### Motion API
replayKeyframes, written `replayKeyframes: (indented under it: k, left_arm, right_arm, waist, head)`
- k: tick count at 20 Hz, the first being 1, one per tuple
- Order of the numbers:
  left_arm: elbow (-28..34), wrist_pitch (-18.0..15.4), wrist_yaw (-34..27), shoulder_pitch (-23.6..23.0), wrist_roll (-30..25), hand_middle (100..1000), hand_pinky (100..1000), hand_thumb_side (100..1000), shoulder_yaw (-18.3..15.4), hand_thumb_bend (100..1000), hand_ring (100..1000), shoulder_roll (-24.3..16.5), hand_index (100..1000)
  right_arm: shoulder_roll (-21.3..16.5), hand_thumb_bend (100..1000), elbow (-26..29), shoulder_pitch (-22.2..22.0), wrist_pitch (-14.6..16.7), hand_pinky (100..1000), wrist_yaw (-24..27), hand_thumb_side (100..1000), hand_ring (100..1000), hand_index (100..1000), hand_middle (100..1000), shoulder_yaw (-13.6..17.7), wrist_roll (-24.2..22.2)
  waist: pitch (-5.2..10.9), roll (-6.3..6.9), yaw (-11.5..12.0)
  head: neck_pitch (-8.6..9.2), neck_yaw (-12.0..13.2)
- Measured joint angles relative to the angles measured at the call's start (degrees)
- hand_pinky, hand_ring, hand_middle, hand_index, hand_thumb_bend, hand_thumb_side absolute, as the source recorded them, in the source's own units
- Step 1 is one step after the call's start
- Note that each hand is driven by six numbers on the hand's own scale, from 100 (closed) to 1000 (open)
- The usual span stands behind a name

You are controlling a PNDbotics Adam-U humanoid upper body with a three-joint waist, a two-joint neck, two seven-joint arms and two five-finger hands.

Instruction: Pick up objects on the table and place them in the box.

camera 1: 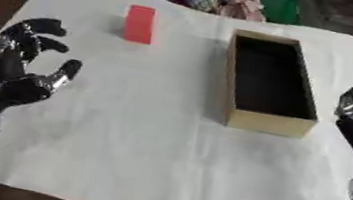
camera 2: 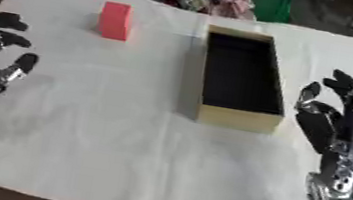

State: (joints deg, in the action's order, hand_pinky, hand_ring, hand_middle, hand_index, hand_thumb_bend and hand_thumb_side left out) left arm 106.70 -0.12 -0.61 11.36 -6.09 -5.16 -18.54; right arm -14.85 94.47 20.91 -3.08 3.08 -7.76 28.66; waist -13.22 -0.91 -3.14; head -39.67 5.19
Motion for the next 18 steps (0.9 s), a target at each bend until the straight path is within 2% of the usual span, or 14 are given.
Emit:
replayKeyframes:
  k: [4,10,14,18]
  left_arm:
    - [0.26,0.4,3.54,0.6,-0.54,828,894,100,0.04,562,761,-3.96,884]
    - [0.35,1.63,11.6,4.52,-2.06,891,873,100,1.55,675,811,-14.62,924]
    - [-2.47,2.14,17.02,8.9,-3.62,891,852,100,3.11,714,819,-22.08,931]
    - [-7.99,1.26,20.99,15.08,-6.91,889,829,100,5.47,766,823,-27.28,935]
  right_arm:
    - [0.0,100,0.0,-0.01,0.01,650,0.0,100,922,817,689,0.0,-0.06]
    - [0.0,100,0.0,-0.09,0.07,650,0.0,100,922,818,689,-0.04,-0.36]
    - [-0.01,100,0.0,-0.24,0.1,650,0.0,100,922,818,689,-0.1,-0.47]
    - [-0.01,100,-0.01,-0.26,0.18,650,0.0,100,922,818,689,-0.4,-0.71]
  waist:
    - [0.04,0.17,-0.45]
    - [0.24,0.81,-1.15]
    - [0.55,1.14,-1.7]
    - [0.62,1.38,-2.21]
  head:
    - [0.01,0.08]
    - [0.01,0.25]
    - [0.01,0.3]
    - [0.04,0.31]
